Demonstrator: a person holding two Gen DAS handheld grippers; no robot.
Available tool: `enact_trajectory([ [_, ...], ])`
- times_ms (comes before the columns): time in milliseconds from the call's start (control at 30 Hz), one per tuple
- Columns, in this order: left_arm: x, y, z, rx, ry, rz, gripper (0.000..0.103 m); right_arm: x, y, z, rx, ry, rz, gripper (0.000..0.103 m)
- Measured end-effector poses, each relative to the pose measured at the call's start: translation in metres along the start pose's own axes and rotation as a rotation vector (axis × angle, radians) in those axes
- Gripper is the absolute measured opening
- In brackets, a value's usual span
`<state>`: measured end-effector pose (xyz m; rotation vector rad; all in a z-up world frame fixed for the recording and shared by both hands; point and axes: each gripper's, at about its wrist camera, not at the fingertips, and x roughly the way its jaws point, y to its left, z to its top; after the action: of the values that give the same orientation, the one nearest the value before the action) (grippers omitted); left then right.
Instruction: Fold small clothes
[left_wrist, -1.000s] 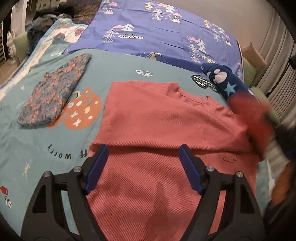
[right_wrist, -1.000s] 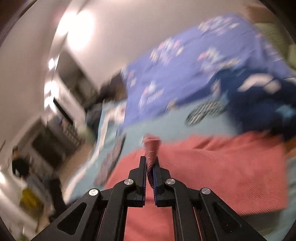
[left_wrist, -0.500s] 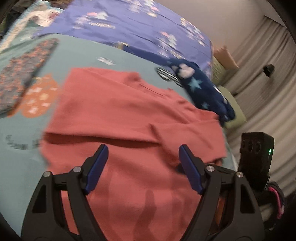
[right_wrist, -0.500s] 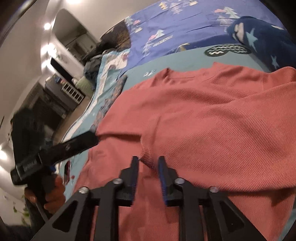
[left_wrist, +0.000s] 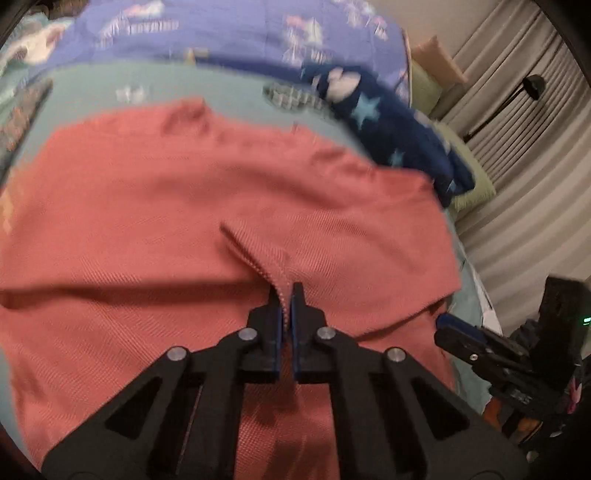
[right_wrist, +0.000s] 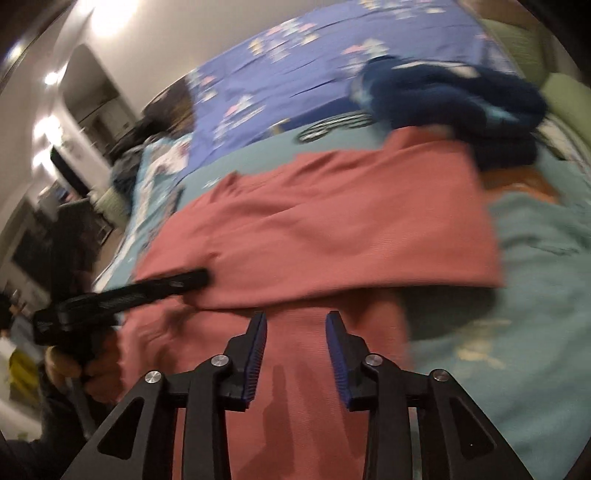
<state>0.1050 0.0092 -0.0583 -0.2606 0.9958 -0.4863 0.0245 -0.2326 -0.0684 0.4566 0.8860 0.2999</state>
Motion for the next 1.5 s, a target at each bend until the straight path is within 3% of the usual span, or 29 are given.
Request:
enact_trajectory([
  [167, -0.064, -0.012, 0.041, 0.071, -0.181, 0.015, 0.005, -0.016, -0.026, 0.002, 0.05, -0.032, -0.121, 0.045],
  [267, -0.092, -0.004, 0.058, 0.097, -0.252, 0.07, 0.005, -0.014, -0.03, 0.005, 0.054, -0.025, -0.169, 0.052],
  [433, -0.12, 0.026, 0.071, 0.094, -0.325, 0.186, 0.005, -0.004, -0.022, 0.007, 0.028, 0.006, -0.175, 0.054],
  [633, -0.11, 0.078, 0.065, 0.014, -0.286, 0.282, 0.005, 0.014, -0.006, 0.01, -0.035, 0.029, -0.205, 0.055],
  [933, -0.075, 0.12, 0.039, -0.072, -0.166, 0.279, 0.005, 0.015, -0.006, 0.016, -0.02, 0.038, -0.191, 0.055],
  [967, -0.075, 0.122, 0.037, -0.075, -0.162, 0.283, 0.008, 0.014, -0.007, 0.017, -0.018, 0.036, -0.187, 0.056],
  [1033, -0.075, 0.126, 0.033, -0.08, -0.159, 0.313, 0.03, 0.012, -0.008, 0.02, -0.012, 0.029, -0.187, 0.056],
  [1100, -0.078, 0.129, 0.032, -0.088, -0.173, 0.34, 0.045, 0.011, -0.008, 0.023, -0.014, 0.024, -0.194, 0.057],
  [1300, -0.083, 0.146, 0.037, -0.14, -0.184, 0.338, 0.047, 0.014, -0.005, 0.029, -0.033, 0.026, -0.191, 0.058],
  [1500, -0.065, 0.148, 0.043, -0.128, -0.141, 0.347, 0.047, 0.013, -0.016, 0.057, 0.023, -0.018, -0.169, 0.058],
])
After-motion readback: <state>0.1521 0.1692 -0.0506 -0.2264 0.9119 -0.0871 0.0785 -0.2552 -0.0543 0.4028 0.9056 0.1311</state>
